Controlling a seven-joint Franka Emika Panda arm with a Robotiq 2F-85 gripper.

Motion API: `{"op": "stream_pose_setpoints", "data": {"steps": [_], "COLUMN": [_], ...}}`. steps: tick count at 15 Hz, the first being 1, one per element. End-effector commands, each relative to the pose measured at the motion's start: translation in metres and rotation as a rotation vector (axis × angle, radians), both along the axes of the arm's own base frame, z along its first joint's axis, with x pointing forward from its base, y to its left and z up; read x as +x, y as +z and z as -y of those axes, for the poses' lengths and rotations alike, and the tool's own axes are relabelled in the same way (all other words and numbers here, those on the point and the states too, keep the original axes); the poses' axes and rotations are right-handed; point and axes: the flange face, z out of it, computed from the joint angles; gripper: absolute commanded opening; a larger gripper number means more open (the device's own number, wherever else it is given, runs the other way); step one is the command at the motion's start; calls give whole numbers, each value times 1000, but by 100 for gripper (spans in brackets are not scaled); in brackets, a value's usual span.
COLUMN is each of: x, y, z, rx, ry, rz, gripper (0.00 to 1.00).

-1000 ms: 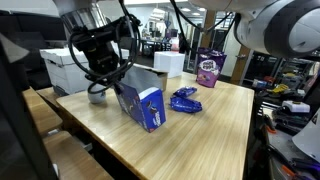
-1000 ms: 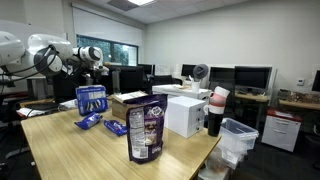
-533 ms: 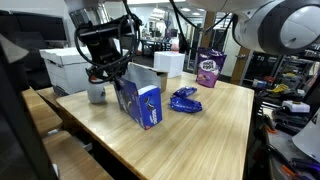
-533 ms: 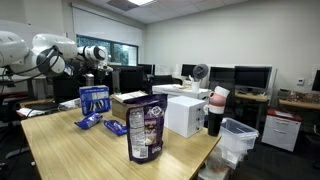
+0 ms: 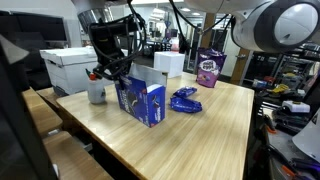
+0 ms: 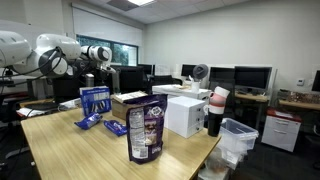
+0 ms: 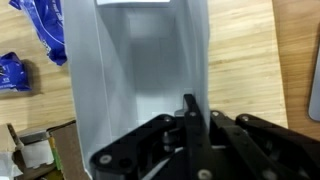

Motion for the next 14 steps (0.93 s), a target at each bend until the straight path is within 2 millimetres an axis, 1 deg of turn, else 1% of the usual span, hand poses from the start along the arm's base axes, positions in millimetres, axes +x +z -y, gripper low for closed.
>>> {"op": "stream_pose_setpoints", "data": {"steps": [1, 3, 5, 8, 9, 12, 13, 14], "x": [-2, 0, 4, 10, 12, 21, 24, 26], "y": [8, 9, 10, 13, 15, 22, 25, 26], "z": [5, 6, 5, 6, 4, -1, -5, -7], "rx": [34, 35, 21, 21, 16, -16, -35, -48], "ry": [65, 78, 100, 125, 145, 156, 166, 173], "rz": [-40, -23, 12, 56, 84, 185, 236, 266], "gripper": [29, 31, 45, 63, 71, 88, 95, 97]}}
